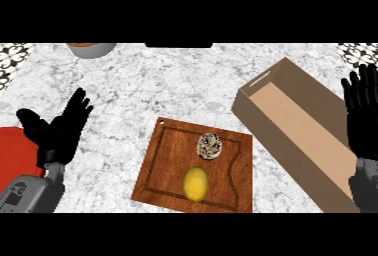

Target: Pick the lemon from the cutting board and place it in the cardboard box

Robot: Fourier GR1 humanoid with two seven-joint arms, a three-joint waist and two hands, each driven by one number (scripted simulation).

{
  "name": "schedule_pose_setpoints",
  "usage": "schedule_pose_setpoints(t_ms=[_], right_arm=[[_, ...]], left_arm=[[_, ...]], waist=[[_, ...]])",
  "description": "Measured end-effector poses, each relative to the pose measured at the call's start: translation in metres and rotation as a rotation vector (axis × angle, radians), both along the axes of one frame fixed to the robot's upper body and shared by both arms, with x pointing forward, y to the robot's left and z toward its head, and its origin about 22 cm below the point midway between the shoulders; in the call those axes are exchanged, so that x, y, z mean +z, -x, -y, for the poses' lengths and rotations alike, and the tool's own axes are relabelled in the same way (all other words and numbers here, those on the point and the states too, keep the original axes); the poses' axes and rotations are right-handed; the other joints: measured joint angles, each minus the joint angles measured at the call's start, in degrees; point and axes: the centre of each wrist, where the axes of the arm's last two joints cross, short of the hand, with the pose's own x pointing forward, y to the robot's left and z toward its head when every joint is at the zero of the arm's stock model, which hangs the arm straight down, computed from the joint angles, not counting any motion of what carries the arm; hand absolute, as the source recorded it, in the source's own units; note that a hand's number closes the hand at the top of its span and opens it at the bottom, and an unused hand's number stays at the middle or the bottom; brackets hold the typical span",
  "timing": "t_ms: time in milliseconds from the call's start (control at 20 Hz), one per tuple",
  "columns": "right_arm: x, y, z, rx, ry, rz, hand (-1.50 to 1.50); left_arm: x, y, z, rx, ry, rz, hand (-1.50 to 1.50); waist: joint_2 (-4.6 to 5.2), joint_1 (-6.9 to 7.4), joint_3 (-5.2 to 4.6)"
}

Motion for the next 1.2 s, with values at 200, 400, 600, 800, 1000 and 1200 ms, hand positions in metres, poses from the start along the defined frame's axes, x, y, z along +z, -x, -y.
schedule_pose_setpoints(t_ms=[200, 400, 600, 800, 1000, 1200], right_arm=[[0.032, 0.013, -0.013, -0.043, 0.100, 0.067, -1.50], [0.045, 0.030, -0.007, -0.107, 0.327, 0.041, -1.50], [0.045, 0.063, -0.020, -0.131, 0.496, -0.012, -1.50], [0.046, 0.097, -0.040, -0.095, 0.683, -0.016, -1.50], [0.056, 0.125, -0.059, -0.041, 0.855, -0.042, -1.50], [0.063, 0.142, -0.073, 0.031, 1.001, -0.177, -1.50]], left_arm=[[0.018, -0.003, 0.000, -0.095, -0.099, 0.112, 0.00], [0.035, -0.004, -0.003, -0.211, -0.247, 0.219, 0.00], [0.037, 0.001, -0.005, -0.289, -0.308, 0.264, 0.00], [0.038, 0.004, -0.005, -0.339, -0.335, 0.300, 0.00], [0.040, 0.003, 0.001, -0.372, -0.347, 0.322, 0.00], [0.040, 0.002, 0.002, -0.398, -0.349, 0.339, 0.00]], waist=[[0.85, -1.07, 0.82], [0.52, -3.32, 0.64], [0.79, -3.95, 0.85], [1.25, -3.33, 0.99], [1.67, -2.33, 1.06], [2.09, -1.06, 0.99]])
